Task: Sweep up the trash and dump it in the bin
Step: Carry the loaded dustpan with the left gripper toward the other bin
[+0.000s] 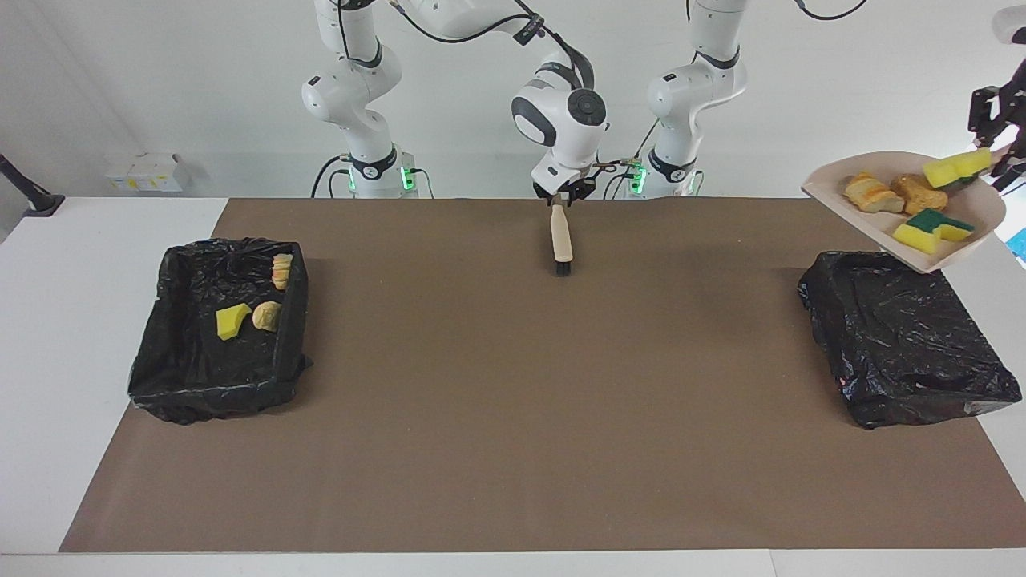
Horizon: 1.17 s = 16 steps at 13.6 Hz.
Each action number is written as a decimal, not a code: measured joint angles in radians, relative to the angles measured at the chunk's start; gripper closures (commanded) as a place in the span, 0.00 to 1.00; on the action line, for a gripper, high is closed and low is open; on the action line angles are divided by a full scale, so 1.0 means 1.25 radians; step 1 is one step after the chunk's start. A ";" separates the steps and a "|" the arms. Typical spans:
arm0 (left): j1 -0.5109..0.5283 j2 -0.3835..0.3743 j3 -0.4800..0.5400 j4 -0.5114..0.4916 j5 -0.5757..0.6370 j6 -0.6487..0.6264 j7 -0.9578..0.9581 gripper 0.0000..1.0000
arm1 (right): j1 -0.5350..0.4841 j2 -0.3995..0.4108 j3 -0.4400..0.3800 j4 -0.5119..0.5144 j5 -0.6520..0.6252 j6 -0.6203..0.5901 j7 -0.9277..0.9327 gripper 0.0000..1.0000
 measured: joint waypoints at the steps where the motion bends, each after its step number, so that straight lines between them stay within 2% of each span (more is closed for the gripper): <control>1: 0.016 0.023 0.001 0.029 0.009 0.004 0.025 1.00 | -0.002 -0.002 -0.001 0.017 -0.011 -0.026 -0.004 0.00; 4: 0.022 0.081 -0.013 0.092 0.159 0.066 0.105 1.00 | -0.026 -0.009 -0.006 0.097 -0.052 -0.121 -0.017 0.00; 7: 0.020 0.091 -0.027 0.099 0.291 0.133 0.128 1.00 | -0.098 -0.043 -0.008 0.156 -0.063 -0.200 -0.118 0.00; 9: 0.022 0.080 -0.022 0.053 0.352 0.222 0.134 1.00 | -0.169 -0.090 -0.011 0.167 -0.072 -0.240 -0.222 0.00; 11: 0.022 0.053 -0.020 -0.031 0.440 0.314 0.120 1.00 | -0.223 -0.122 -0.014 0.186 -0.112 -0.281 -0.311 0.00; 13: 0.021 0.023 -0.026 -0.109 0.554 0.370 0.059 1.00 | -0.255 -0.134 -0.017 0.208 -0.187 -0.304 -0.386 0.00; 16: 0.019 -0.003 -0.032 -0.170 0.633 0.424 0.024 1.00 | -0.336 -0.136 -0.031 0.249 -0.226 -0.315 -0.492 0.00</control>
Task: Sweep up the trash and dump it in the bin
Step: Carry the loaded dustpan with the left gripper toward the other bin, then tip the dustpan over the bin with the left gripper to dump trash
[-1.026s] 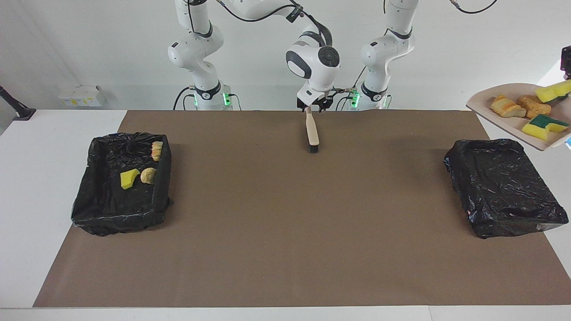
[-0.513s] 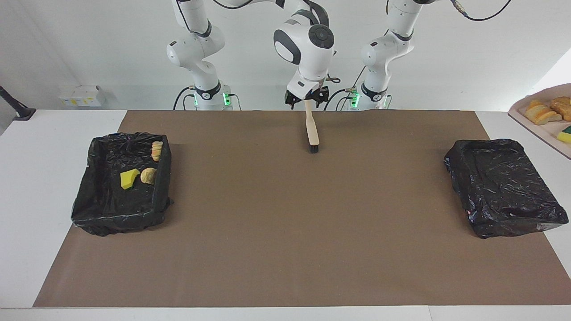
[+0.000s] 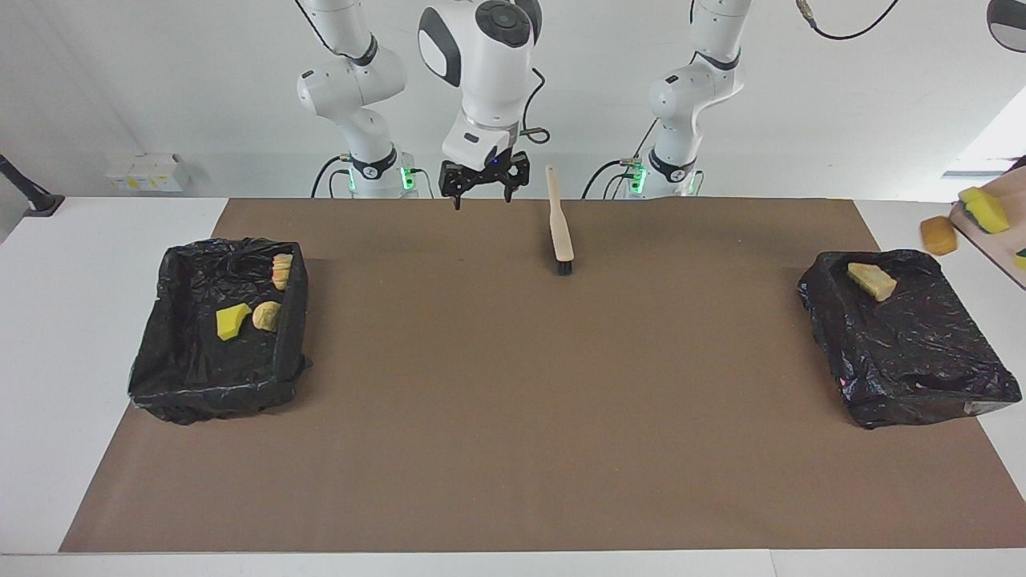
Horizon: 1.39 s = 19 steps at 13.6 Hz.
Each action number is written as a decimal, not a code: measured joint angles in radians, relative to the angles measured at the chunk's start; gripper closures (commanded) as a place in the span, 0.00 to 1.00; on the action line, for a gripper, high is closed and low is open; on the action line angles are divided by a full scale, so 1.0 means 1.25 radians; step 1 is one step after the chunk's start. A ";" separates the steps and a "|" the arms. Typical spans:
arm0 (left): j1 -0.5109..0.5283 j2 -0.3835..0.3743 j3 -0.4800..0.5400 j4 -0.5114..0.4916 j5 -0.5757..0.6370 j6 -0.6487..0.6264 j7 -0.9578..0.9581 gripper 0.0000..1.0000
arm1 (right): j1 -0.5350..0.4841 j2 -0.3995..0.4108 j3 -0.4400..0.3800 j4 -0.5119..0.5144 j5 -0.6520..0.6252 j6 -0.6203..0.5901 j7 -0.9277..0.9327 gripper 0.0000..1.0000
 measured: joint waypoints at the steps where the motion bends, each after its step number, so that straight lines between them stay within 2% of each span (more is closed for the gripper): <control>1: -0.002 -0.003 -0.001 -0.012 0.034 0.010 -0.009 1.00 | -0.036 0.000 -0.006 0.023 -0.005 -0.010 -0.058 0.00; 4: -0.022 -0.005 -0.004 -0.042 0.114 0.020 -0.066 1.00 | -0.140 -0.001 -0.015 0.066 -0.007 -0.038 -0.219 0.00; 6: -0.031 -0.005 -0.005 -0.049 0.125 0.022 -0.076 1.00 | -0.193 0.000 -0.026 0.070 -0.007 -0.041 -0.257 0.00; 11: -0.049 -0.006 -0.005 -0.071 0.204 0.033 -0.097 1.00 | -0.313 0.000 -0.061 0.105 -0.007 -0.034 -0.288 0.00; 14: -0.058 -0.011 -0.005 -0.103 0.236 0.073 -0.119 1.00 | -0.366 0.001 -0.074 0.109 -0.007 -0.011 -0.290 0.00; 19: -0.094 -0.030 -0.007 -0.137 0.293 0.083 -0.127 1.00 | -0.400 -0.013 -0.081 0.076 0.027 -0.002 -0.272 0.00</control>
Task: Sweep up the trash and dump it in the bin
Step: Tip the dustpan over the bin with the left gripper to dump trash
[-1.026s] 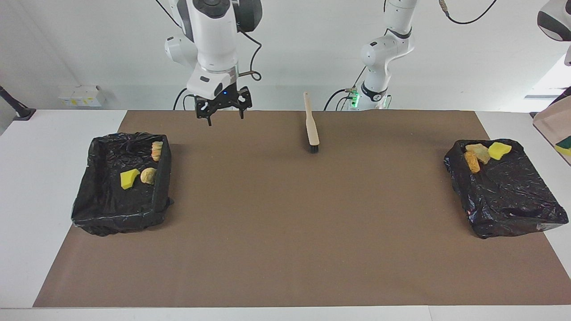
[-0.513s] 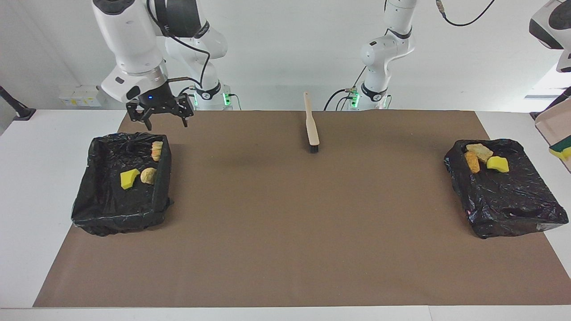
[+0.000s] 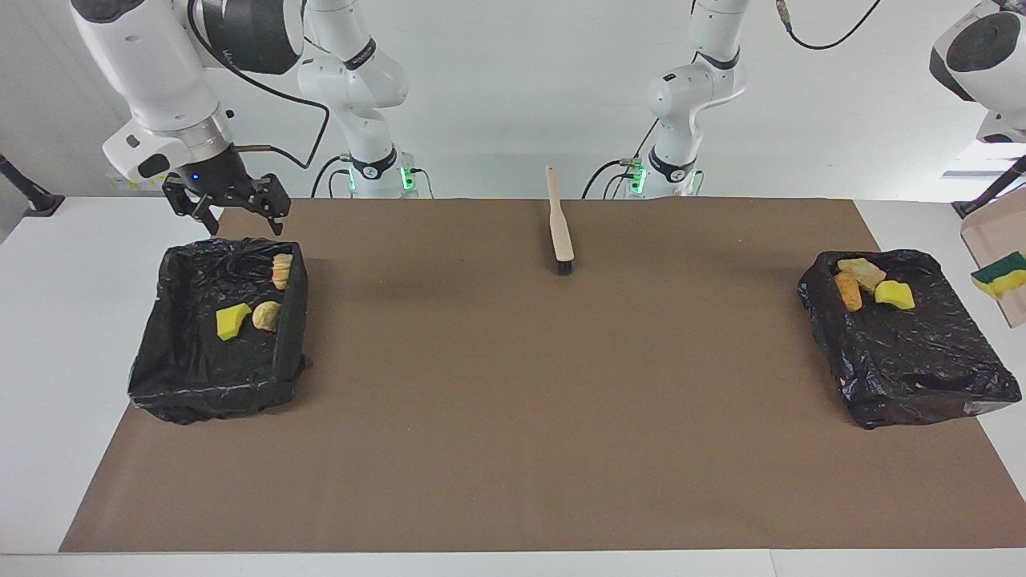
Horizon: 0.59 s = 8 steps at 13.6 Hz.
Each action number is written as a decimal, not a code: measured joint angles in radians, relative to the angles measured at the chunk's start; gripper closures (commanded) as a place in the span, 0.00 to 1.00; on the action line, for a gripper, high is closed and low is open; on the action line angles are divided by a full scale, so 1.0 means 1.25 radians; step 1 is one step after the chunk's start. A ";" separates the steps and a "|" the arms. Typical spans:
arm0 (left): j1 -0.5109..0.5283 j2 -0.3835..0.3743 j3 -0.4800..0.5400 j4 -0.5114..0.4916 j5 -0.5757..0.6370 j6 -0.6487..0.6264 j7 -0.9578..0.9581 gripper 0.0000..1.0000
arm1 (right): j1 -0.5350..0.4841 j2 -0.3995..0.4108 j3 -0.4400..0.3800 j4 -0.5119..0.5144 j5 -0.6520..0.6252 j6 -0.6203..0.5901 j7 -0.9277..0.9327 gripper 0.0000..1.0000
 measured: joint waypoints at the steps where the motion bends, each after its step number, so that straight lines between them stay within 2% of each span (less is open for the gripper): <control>1: -0.011 -0.007 -0.001 -0.016 0.014 0.000 -0.018 1.00 | -0.002 -0.012 0.000 -0.021 0.009 0.011 0.003 0.00; 3: -0.023 -0.026 -0.002 -0.051 0.037 0.012 -0.052 1.00 | -0.006 -0.032 0.000 -0.051 0.015 0.020 0.003 0.00; 8: -0.023 -0.053 0.002 -0.095 0.078 0.067 -0.069 1.00 | -0.005 -0.039 0.002 -0.056 0.016 0.031 0.003 0.00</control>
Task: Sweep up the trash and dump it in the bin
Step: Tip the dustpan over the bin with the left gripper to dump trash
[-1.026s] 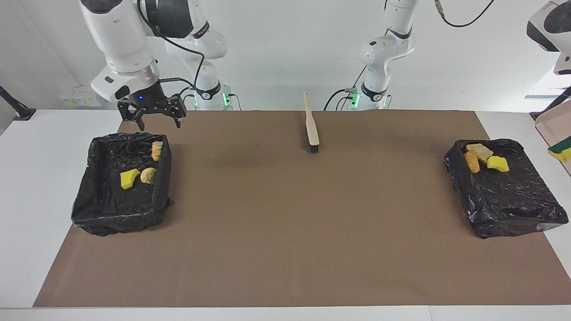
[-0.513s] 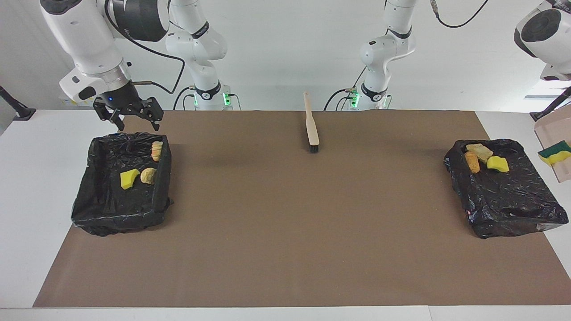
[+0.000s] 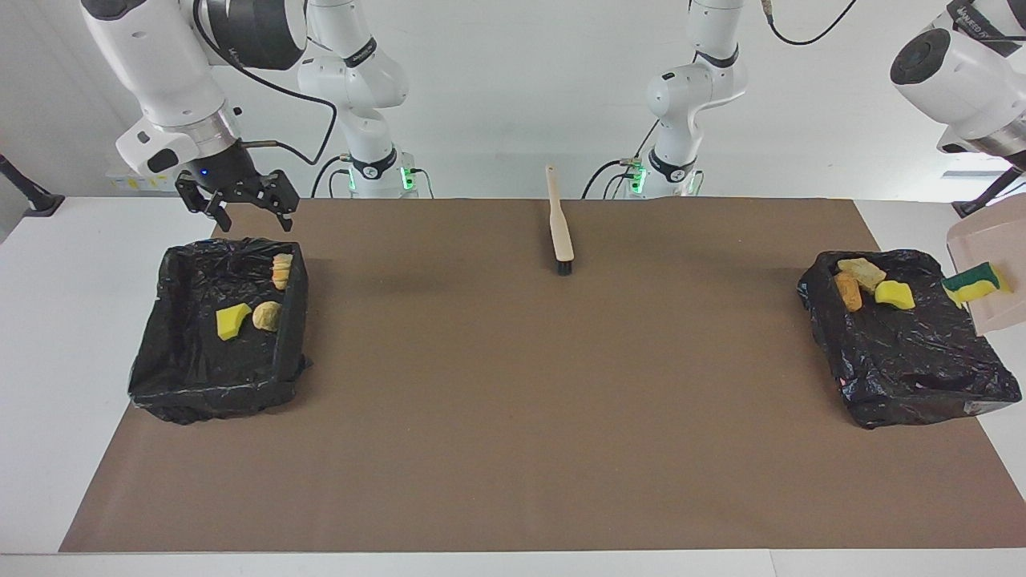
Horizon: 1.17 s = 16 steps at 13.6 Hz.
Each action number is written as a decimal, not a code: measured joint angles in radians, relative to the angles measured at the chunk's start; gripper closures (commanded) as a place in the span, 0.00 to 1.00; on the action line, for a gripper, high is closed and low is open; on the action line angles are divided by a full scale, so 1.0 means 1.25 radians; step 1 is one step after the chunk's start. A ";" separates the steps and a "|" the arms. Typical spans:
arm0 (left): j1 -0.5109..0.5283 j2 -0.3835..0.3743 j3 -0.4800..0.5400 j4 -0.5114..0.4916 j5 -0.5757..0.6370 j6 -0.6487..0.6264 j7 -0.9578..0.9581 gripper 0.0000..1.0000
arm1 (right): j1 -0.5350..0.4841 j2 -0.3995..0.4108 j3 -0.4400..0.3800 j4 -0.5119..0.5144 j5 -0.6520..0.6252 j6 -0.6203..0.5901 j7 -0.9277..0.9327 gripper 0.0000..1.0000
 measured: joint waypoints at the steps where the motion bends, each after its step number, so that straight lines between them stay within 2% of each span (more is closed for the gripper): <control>1: 0.000 -0.002 0.000 -0.008 0.017 0.003 -0.017 1.00 | 0.000 0.000 0.001 0.000 0.000 0.000 0.000 0.00; 6: 0.002 -0.030 0.003 -0.055 0.054 0.028 -0.071 1.00 | 0.000 0.000 0.002 -0.001 0.000 0.000 0.000 0.00; 11: 0.033 -0.050 0.017 -0.089 0.078 0.129 -0.105 1.00 | 0.000 0.000 0.002 -0.001 0.000 0.000 0.000 0.00; 16: 0.036 -0.053 0.016 -0.091 0.079 0.132 -0.109 1.00 | 0.000 0.000 0.002 -0.001 0.000 0.000 0.000 0.00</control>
